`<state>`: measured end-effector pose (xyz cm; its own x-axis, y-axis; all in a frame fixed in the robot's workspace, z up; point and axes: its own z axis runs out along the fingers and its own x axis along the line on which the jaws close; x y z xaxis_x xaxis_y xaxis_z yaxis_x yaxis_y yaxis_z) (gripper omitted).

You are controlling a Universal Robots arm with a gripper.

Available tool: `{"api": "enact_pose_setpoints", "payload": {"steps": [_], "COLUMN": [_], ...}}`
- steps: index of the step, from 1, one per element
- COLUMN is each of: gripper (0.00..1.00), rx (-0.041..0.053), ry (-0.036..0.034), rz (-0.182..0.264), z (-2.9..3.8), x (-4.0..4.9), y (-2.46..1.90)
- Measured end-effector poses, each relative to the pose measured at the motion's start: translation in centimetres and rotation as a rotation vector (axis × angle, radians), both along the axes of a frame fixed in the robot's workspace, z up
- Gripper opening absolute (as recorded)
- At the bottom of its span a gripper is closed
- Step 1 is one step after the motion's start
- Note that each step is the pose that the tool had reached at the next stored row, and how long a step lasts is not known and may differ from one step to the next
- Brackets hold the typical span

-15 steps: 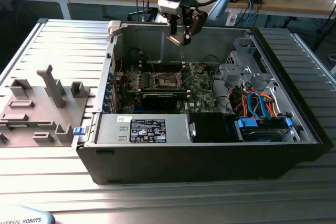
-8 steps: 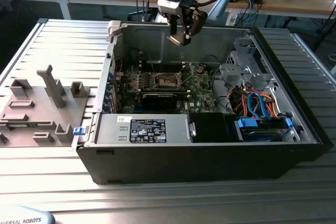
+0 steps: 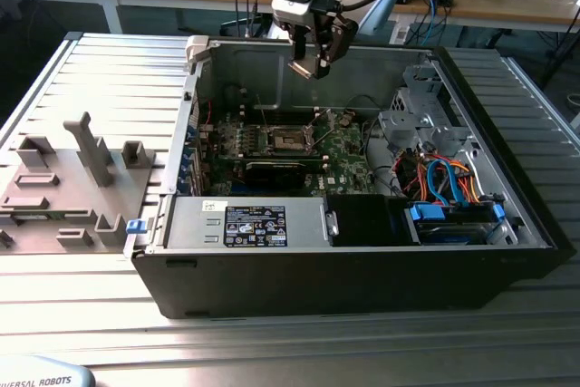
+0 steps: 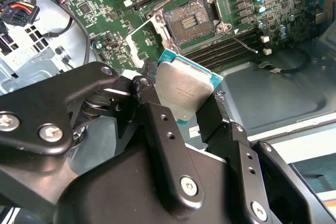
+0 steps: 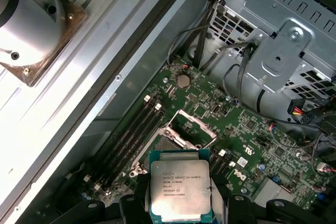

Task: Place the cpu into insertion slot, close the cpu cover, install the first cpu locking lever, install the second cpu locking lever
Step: 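Place the cpu into insertion slot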

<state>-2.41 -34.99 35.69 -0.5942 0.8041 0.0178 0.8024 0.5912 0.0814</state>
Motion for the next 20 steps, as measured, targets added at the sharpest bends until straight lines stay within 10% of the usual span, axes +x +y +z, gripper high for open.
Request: {"api": "enact_pose_setpoints", "payload": {"steps": [20], "gripper": [0.54], "rx": [0.0000], "ry": [0.0000], "rz": [-0.014], "z": [0.00], "x": [0.00], "y": [0.00]}}
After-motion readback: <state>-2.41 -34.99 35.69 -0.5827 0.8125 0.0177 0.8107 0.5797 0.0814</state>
